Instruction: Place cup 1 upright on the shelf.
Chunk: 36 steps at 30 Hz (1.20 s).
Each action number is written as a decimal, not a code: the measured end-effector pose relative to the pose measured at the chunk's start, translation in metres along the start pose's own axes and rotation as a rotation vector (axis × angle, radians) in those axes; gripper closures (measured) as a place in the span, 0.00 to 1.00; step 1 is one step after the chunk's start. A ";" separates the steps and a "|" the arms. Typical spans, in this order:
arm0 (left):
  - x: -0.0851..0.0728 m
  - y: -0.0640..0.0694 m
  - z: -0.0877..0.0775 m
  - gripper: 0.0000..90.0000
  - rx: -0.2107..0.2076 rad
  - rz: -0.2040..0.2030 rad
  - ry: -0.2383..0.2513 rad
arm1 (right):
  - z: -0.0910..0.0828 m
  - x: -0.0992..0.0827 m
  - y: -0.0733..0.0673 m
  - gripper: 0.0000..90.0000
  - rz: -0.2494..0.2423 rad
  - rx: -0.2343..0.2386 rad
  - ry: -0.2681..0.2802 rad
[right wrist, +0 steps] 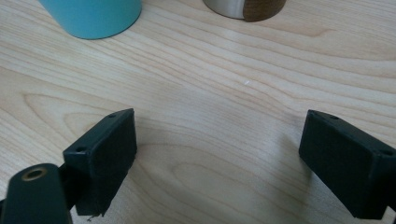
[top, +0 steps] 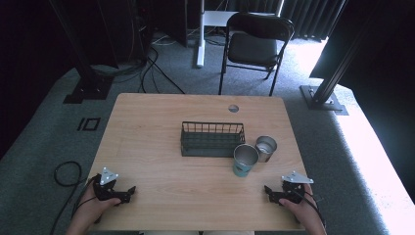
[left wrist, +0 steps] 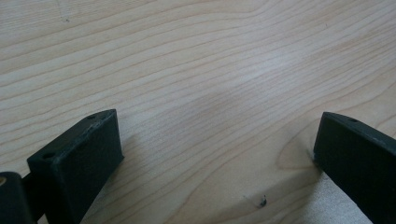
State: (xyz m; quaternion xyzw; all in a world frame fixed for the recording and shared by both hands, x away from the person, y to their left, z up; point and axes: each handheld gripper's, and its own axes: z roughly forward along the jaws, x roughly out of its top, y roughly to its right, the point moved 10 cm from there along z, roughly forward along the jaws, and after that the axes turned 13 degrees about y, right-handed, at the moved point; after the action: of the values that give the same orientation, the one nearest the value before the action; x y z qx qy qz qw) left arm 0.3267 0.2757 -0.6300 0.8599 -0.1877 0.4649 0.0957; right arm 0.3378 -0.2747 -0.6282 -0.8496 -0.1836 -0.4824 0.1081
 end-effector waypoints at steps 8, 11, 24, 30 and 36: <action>0.000 0.001 0.000 0.02 -0.003 0.002 -0.001 | 0.000 0.000 0.000 0.12 -0.001 0.000 0.000; 0.000 0.001 0.000 0.02 -0.004 0.003 -0.001 | 0.000 0.000 0.000 0.12 0.000 0.000 0.000; 0.020 0.020 0.000 0.02 -0.086 0.028 0.059 | 0.000 0.000 0.000 0.12 0.000 0.000 0.000; 0.030 0.033 0.005 0.02 -0.108 0.088 0.059 | 0.000 0.000 0.000 0.12 0.000 -0.001 0.000; 0.033 0.045 0.014 0.02 -0.126 0.112 0.048 | 0.000 0.000 0.000 0.12 0.000 0.000 0.000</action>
State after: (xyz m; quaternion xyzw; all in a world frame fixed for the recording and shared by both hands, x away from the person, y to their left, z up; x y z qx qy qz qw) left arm 0.3358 0.2221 -0.6104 0.8289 -0.2622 0.4773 0.1280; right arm 0.3379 -0.2747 -0.6282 -0.8496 -0.1836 -0.4824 0.1080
